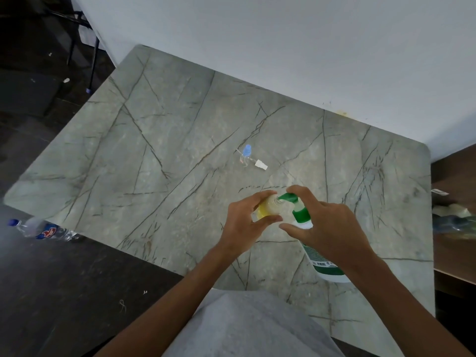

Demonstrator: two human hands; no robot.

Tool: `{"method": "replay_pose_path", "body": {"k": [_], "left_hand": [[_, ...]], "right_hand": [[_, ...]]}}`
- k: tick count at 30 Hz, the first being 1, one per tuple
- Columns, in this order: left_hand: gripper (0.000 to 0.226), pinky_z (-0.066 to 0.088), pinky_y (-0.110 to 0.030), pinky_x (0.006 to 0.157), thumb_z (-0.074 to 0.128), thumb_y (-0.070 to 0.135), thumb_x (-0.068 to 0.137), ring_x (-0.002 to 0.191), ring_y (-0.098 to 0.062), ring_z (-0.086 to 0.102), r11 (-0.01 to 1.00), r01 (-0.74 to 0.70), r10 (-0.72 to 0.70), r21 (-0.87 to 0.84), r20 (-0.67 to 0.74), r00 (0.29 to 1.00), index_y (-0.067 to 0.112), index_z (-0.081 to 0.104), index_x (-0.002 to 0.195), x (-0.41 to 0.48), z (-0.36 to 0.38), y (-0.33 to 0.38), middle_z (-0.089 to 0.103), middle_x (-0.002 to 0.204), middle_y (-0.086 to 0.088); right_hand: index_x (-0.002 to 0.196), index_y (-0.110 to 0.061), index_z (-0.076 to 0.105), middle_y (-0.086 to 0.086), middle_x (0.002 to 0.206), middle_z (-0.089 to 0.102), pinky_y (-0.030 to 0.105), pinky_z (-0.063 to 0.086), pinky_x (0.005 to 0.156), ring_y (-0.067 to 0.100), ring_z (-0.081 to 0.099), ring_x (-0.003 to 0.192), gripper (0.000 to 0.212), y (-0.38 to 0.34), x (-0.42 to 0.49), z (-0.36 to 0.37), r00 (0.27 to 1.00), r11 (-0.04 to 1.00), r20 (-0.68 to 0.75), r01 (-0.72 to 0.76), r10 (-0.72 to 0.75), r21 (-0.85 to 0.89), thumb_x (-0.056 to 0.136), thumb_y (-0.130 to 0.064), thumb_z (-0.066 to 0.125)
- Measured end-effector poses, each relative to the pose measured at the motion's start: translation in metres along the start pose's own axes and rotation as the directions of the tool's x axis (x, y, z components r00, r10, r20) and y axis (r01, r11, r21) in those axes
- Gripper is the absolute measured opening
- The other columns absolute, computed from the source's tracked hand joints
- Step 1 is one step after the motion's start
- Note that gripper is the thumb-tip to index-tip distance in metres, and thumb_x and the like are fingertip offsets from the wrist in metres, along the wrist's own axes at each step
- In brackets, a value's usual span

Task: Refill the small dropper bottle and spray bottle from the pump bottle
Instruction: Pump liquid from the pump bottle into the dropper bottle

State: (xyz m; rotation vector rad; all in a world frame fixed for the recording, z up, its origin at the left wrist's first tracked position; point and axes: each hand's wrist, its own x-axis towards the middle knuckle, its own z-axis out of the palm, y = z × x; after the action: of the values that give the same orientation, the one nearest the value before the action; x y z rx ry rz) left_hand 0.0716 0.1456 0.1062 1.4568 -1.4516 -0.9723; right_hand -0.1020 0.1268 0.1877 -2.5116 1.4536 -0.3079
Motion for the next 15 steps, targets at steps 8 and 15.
{"method": "replay_pose_path", "body": {"k": [8, 15], "left_hand": [[0.054, 0.057, -0.037, 0.089, 0.083, 0.024, 0.073, 0.105, -0.01, 0.066, 0.995, 0.057, -0.056, -0.082, 0.026, 0.998, 0.019, 0.063, 0.123, 0.0013, 0.0002, -0.0023, 0.069, 0.117, 0.005], [0.054, 0.057, -0.032, 0.089, 0.084, 0.022, 0.071, 0.102, -0.007, 0.067, 0.998, 0.018, -0.014, -0.066, 0.052, 0.999, 0.019, 0.064, 0.121, 0.0004, -0.0015, 0.0011, 0.07, 0.115, 0.005]], "right_hand": [[0.116, -0.025, 0.044, -0.007, 0.071, 0.069, 0.018, 0.048, 0.05, 0.007, 0.06, 0.049, 0.059, 0.0018, 0.0026, 0.0019, 0.997, 0.999, -0.063, 0.041, -0.04, 0.016, 0.072, -0.055, 0.068], [0.106, -0.018, 0.055, -0.002, 0.075, 0.071, 0.015, 0.045, 0.051, 0.005, 0.055, 0.048, 0.053, 0.0023, 0.0011, 0.0029, 0.997, 0.998, -0.069, 0.042, -0.039, 0.047, 0.069, -0.053, 0.07]]}}
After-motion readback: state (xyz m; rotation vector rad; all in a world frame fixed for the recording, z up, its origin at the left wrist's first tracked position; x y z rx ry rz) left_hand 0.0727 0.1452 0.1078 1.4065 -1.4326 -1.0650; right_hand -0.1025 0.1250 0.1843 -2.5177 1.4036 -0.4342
